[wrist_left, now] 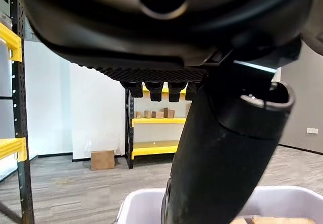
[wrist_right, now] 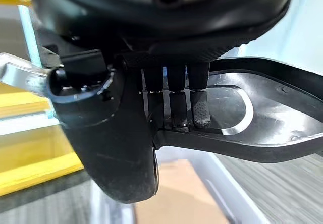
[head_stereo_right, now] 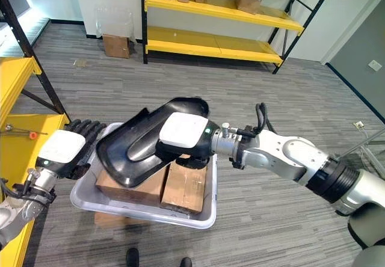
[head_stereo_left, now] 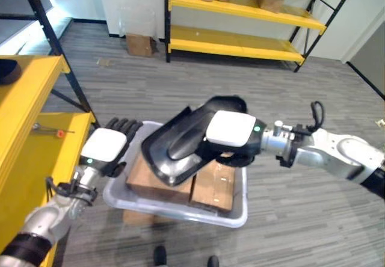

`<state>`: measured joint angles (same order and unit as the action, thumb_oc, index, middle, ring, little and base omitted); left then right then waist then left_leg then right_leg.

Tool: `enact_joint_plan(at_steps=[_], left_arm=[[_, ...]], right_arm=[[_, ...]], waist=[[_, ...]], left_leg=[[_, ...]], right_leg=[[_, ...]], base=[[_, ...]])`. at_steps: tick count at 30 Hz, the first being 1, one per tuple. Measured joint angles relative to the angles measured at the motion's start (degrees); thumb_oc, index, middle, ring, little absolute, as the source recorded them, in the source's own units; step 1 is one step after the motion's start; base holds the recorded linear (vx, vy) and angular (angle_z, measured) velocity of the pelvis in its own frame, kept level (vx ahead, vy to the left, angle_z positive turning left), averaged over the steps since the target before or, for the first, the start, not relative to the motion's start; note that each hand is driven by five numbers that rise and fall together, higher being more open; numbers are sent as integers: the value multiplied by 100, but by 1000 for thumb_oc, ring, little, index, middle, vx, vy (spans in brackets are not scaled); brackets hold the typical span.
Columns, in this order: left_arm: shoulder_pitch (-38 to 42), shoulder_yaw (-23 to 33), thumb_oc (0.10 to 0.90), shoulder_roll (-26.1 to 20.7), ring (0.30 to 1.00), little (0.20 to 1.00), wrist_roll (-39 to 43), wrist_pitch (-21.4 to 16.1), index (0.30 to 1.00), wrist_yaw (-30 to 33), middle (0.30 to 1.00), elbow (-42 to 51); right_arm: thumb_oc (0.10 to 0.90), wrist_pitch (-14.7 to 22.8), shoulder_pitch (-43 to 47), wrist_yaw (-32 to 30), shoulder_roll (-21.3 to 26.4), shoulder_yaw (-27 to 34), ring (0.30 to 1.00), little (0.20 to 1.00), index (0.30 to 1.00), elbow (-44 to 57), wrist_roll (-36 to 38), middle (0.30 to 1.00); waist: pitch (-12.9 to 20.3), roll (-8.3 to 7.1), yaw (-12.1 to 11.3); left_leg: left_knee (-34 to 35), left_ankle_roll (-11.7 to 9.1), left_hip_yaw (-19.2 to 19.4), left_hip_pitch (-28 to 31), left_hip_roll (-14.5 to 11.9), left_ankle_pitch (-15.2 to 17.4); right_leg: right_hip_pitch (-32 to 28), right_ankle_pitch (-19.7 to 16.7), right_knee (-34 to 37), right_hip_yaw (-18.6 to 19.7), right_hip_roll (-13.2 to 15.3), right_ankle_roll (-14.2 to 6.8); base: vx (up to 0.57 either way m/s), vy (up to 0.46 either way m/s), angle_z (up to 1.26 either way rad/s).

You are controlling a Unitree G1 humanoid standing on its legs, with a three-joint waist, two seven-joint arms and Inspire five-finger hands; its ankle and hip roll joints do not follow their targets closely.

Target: Move parts from the plastic box to the shelf.

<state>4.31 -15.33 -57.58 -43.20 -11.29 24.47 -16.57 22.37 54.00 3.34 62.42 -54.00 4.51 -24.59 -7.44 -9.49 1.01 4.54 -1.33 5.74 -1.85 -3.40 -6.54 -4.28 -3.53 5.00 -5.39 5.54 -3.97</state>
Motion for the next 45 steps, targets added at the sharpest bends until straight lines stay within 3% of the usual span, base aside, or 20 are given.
enact_joint_plan(at_steps=[8, 11, 22, 28, 37, 45], left_arm=[[-723, 693, 900, 46, 1000, 1000, -45, 28, 1000, 137, 1000, 33], [-962, 1159, 900, 300, 1000, 1000, -38, 119, 1000, 198, 1000, 121], [-1217, 1397, 900, 580, 1000, 1000, -22, 256, 1000, 272, 1000, 156], [-1225, 2017, 900, 743, 1000, 1000, 10, 248, 1000, 431, 1000, 1516], [-888, 1900, 900, 689, 1000, 1000, -1, 84, 1000, 504, 1000, 2133], [161, 866, 900, 25, 1000, 1000, -50, -220, 1000, 513, 1000, 2659]], right_arm=[[400, -8, -197, -99, 54, 59, 300, 300, 300, -89, -13, 300], [400, 0, -644, -197, 56, 425, 300, 300, 300, -127, 1, 300], [400, -77, -973, -213, 119, 767, 300, 300, 300, -303, 4, 300], [400, -90, -1130, -209, 120, 864, 300, 300, 300, -262, 4, 300], [400, -90, -1129, -208, 120, 863, 300, 300, 300, -245, 12, 300], [400, -66, -1112, -211, 104, 821, 300, 300, 300, -223, 19, 300]], waist=[[1, 6, -20], [0, 9, -109], [1, 13, -147], [2, 11, -226], [4, 7, -271], [52, -65, -269]], left_leg=[[0, 13, -6, 0, -6, -6], [1, 14, -18, 0, 1, -5], [1, -17, -69, -11, 1, 9], [1, 5, -140, -25, 6, -13], [1, -14, -160, -31, 12, -9], [0, 10, -203, -51, 28, -39]], right_leg=[[0, 12, 2, -8, -4, 1], [-5, 13, 2, -20, 0, -1], [-24, 21, 3, -73, -4, -1], [-42, 30, 2, -142, -9, -7], [-50, 31, 2, -158, -9, -9], [-51, 33, 0, -201, -3, -13]], base=[[0, 0, 0], [0, 0, 0], [0, 0, 2], [-3, 0, 5], [-1, 1, 0], [-7, 1, 2]])
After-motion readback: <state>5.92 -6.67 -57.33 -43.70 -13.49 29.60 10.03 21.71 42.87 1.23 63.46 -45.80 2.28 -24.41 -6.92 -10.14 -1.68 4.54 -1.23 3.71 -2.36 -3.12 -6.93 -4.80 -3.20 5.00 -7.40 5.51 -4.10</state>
